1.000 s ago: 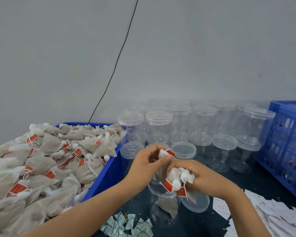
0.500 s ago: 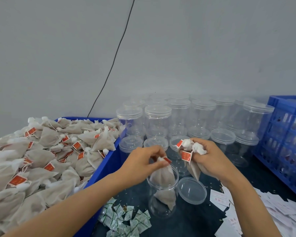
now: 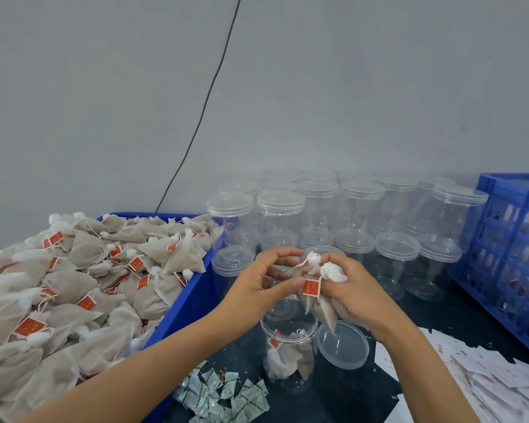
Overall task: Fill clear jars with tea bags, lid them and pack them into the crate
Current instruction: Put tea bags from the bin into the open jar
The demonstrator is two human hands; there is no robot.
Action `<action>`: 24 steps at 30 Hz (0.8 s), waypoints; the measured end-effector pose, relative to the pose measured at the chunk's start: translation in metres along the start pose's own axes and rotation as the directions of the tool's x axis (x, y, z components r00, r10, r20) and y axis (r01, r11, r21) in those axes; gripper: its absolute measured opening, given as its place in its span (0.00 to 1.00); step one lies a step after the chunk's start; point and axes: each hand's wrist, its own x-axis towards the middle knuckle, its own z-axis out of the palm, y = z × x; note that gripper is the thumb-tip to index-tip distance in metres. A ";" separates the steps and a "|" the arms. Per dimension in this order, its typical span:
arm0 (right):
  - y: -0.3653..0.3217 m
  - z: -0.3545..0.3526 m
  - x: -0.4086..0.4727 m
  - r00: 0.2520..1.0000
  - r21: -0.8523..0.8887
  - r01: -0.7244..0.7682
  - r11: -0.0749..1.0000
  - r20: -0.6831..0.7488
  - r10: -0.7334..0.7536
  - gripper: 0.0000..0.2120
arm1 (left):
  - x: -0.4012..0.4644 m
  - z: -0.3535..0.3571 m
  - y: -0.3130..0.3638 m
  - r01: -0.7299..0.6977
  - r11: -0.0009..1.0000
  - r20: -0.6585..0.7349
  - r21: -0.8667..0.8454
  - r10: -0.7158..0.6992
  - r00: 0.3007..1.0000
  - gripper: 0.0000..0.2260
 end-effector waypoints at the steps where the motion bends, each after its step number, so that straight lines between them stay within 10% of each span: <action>1: -0.001 0.003 -0.001 0.999 -0.003 0.016 1.000 0.028 -0.015 0.08 | 0.000 0.002 -0.002 -0.005 1.000 0.004 0.008 0.005 1.000 0.18; 11: 0.004 -0.003 0.000 0.996 -0.085 -0.031 0.996 -0.088 0.024 0.07 | 0.001 -0.002 -0.010 0.097 0.981 -0.248 0.168 -0.053 0.967 0.07; 18: 0.004 -0.014 0.000 0.978 0.079 -0.019 0.997 -0.207 0.035 0.12 | -0.002 0.001 -0.018 -0.209 0.707 0.284 0.676 0.011 0.959 0.08; 24: 0.004 -0.013 0.001 0.982 0.112 -0.018 0.993 -0.185 0.039 0.11 | 0.006 0.003 0.001 -0.271 0.605 0.359 0.749 -0.025 0.933 0.11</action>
